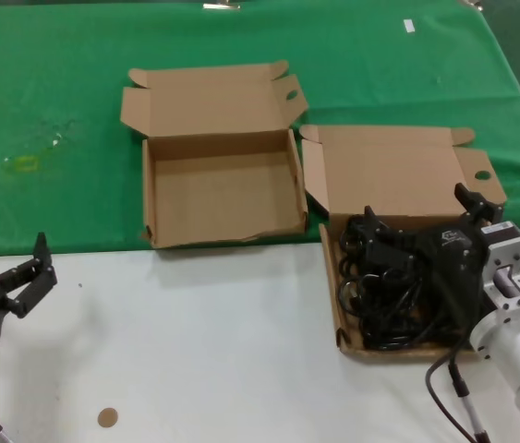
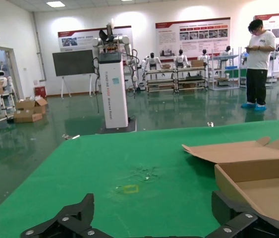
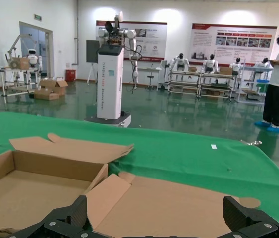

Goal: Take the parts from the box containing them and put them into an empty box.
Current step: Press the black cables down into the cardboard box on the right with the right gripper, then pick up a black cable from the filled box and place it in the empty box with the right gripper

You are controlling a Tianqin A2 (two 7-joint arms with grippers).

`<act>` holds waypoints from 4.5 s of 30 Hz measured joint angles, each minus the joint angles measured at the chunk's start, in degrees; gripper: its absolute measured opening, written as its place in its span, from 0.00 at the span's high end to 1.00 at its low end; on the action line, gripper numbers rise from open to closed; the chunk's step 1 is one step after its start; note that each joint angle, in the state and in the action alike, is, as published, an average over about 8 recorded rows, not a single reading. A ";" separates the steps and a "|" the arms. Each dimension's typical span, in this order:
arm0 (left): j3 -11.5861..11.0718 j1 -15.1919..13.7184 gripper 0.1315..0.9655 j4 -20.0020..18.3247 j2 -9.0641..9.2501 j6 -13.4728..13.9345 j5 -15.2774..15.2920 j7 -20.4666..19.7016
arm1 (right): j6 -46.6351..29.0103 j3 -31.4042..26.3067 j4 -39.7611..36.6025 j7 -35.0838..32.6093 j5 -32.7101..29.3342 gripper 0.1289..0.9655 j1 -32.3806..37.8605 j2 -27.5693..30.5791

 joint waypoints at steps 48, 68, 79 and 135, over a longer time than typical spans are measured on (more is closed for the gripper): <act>0.00 0.00 0.96 0.00 0.00 0.00 0.01 -0.02 | -32.81 -33.45 2.66 13.08 -0.17 0.00 30.48 50.65; 0.00 0.00 0.99 0.00 0.00 0.00 0.01 -0.02 | -60.73 -29.49 -13.58 0.80 -13.21 0.00 42.37 38.88; 0.00 0.00 0.99 0.00 0.00 0.00 0.01 -0.02 | -66.00 -29.12 -21.68 -4.19 -17.33 0.04 45.93 33.34; 0.00 0.00 0.99 0.00 0.00 0.00 0.01 -0.02 | -73.29 -27.84 -25.43 -3.31 -24.68 0.87 50.85 28.75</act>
